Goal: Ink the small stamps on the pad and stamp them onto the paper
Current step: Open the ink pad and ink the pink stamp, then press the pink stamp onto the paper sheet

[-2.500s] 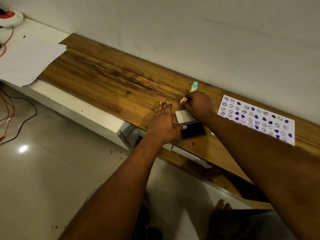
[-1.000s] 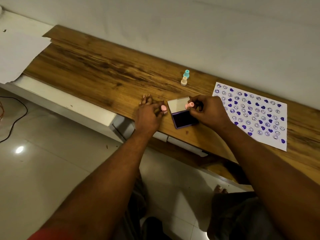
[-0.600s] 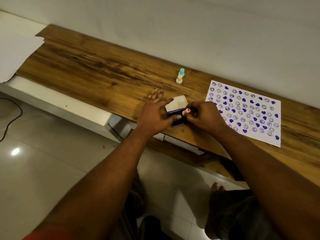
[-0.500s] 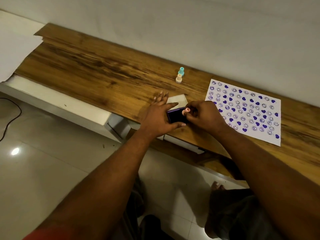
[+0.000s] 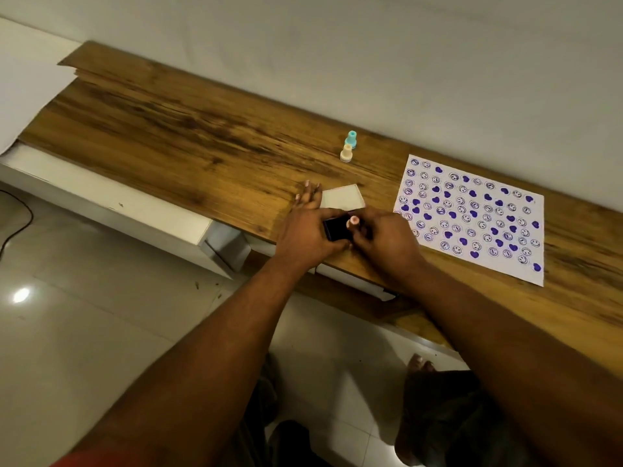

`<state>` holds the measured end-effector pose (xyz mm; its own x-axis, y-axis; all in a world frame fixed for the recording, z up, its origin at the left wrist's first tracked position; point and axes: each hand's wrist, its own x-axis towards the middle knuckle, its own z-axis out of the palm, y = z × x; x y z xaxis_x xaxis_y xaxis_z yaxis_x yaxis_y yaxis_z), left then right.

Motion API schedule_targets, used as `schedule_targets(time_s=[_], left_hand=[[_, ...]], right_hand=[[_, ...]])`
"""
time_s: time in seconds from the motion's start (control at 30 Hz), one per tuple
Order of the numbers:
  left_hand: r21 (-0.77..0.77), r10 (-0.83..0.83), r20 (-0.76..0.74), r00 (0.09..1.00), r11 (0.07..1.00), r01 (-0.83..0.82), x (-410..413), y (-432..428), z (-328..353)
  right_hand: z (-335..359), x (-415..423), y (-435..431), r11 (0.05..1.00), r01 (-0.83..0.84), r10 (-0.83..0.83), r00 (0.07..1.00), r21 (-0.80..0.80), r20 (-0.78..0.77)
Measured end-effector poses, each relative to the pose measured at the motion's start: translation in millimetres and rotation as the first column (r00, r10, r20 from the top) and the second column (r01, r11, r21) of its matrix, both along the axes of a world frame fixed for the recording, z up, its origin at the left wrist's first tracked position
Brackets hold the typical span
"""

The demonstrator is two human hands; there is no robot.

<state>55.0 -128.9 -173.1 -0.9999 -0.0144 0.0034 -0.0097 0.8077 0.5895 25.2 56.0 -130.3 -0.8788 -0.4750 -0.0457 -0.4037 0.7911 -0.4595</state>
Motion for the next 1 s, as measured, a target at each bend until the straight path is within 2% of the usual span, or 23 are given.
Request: schedule_targets(time_s=[0.07,0.3,0.57,0.63,0.7,0.8,0.87,1.0], left_hand=[[-0.002,0.004,0.013,1.000,1.000,-0.004,-1.6,-0.2,-1.2],[-0.054,-0.014,0.012,1.000,0.998,0.014,-1.3,-0.8,-0.4],[-0.142,-0.031,0.013,0.999,0.989,0.032,-5.7,4.9,-0.5],[-0.187,-0.041,0.016,0.999,0.981,0.043,-9.1,6.7,3.0],[-0.242,-0.061,0.016,0.998,0.968,0.063,-11.6,7.4,7.8],[-0.294,-0.111,-0.028,0.993,0.951,0.098,-9.9,12.3,14.5],[-0.306,-0.139,-0.086,0.987,0.946,0.107,-8.8,25.8,18.8],[-0.274,-0.249,-0.144,0.958,0.940,0.203,-9.6,77.1,19.4]], right_hand=[[-4.2,-7.4,-2.6,0.997,-0.007,0.009,1.000,0.077,-0.017],[-0.3,-11.9,-3.6,0.996,-0.006,0.009,1.000,0.089,-0.030],[-4.9,-13.7,-5.0,0.997,0.017,-0.016,1.000,0.078,-0.011],[-3.4,-12.5,-2.1,0.999,0.028,-0.028,1.000,0.027,-0.005],[1.4,-9.1,8.9,0.986,0.093,-0.093,0.996,-0.136,0.004],[12.3,-0.1,49.2,0.906,0.228,-0.260,0.965,-0.358,-0.043],[17.6,7.4,95.2,0.885,0.300,-0.345,0.936,-0.357,-0.069],[20.6,16.9,182.9,0.863,0.445,-0.480,0.870,-0.238,-0.111]])
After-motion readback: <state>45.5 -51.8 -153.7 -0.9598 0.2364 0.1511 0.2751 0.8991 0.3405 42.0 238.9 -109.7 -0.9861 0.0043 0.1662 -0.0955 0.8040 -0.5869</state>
